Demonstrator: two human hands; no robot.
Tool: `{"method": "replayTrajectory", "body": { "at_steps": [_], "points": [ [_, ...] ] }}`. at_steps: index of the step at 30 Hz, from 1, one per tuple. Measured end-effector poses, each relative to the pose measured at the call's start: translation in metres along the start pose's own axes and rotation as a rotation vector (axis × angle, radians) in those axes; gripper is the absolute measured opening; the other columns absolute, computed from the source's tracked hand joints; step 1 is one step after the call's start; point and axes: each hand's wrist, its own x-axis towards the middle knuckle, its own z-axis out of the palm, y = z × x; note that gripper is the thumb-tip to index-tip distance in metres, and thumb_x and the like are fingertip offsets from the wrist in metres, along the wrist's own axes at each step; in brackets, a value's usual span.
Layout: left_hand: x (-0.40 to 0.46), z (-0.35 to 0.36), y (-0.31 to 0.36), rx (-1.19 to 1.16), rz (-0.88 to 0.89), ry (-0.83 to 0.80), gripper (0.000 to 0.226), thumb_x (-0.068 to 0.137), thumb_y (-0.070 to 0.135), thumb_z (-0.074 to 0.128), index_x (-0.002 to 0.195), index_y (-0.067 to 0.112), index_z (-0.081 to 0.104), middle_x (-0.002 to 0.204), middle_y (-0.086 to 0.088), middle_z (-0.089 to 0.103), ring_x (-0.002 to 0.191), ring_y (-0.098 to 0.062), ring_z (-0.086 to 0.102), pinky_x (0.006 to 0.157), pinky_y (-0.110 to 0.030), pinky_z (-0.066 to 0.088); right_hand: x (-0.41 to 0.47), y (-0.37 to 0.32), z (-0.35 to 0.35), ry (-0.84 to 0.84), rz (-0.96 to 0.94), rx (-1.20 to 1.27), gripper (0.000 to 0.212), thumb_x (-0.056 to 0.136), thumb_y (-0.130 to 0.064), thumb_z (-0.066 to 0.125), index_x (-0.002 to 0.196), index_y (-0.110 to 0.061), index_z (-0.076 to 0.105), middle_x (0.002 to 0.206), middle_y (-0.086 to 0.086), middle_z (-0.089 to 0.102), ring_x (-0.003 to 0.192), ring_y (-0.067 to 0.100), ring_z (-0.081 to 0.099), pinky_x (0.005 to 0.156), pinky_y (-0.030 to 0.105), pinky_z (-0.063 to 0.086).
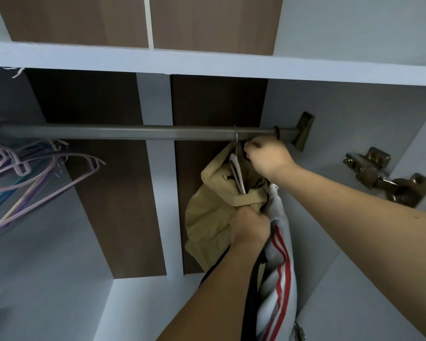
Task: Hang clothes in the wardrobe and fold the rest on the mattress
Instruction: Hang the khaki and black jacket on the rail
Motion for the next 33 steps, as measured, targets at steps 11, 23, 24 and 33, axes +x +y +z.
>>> {"method": "replayTrajectory", "body": {
  "at_steps": [11,23,24,33],
  "points": [
    [-0.045,-0.087,0.009,0.498,0.159,-0.191,0.03,0.1,0.035,0.043,0.101,0.01,0.059,0.108,-0.016,0.063,0.103,-0.031,0.059,0.094,-0.042,0.05,-0.096,-0.01,-0.039,-0.03,0.211,0.125,0.031,0.097,-0.021,0.05,0.127,-0.012,0.053,0.128,0.011,0.058,0.113,0.027,0.054,0.082,0.026,0.037],
    [-0.189,-0.142,0.047,0.796,0.63,0.006,0.043,0.103,0.026,0.039,0.145,0.014,0.04,0.146,-0.007,0.043,0.133,-0.026,0.039,0.111,-0.039,0.032,-0.307,-0.041,-0.099,-0.013,0.291,-0.04,0.054,0.097,-0.016,0.049,0.149,-0.01,0.035,0.152,0.012,0.038,0.138,0.027,0.038,0.11,0.032,0.032],
    [-0.196,-0.144,0.044,0.813,0.652,0.009,0.045,0.103,0.027,0.039,0.146,0.015,0.039,0.147,-0.007,0.042,0.134,-0.026,0.039,0.112,-0.038,0.03,-0.319,-0.043,-0.101,0.004,0.3,-0.044,0.056,0.097,-0.017,0.049,0.15,-0.011,0.033,0.153,0.011,0.036,0.14,0.026,0.037,0.111,0.032,0.031],
    [-0.287,-0.105,0.009,0.784,0.899,-0.213,0.043,0.102,0.027,0.043,0.143,0.014,0.043,0.145,-0.005,0.046,0.133,-0.024,0.041,0.113,-0.037,0.032,-0.468,-0.029,-0.112,-0.012,0.487,-0.088,0.055,0.098,-0.021,0.049,0.15,-0.015,0.033,0.154,0.006,0.036,0.139,0.023,0.039,0.113,0.032,0.032]
  ]
}}
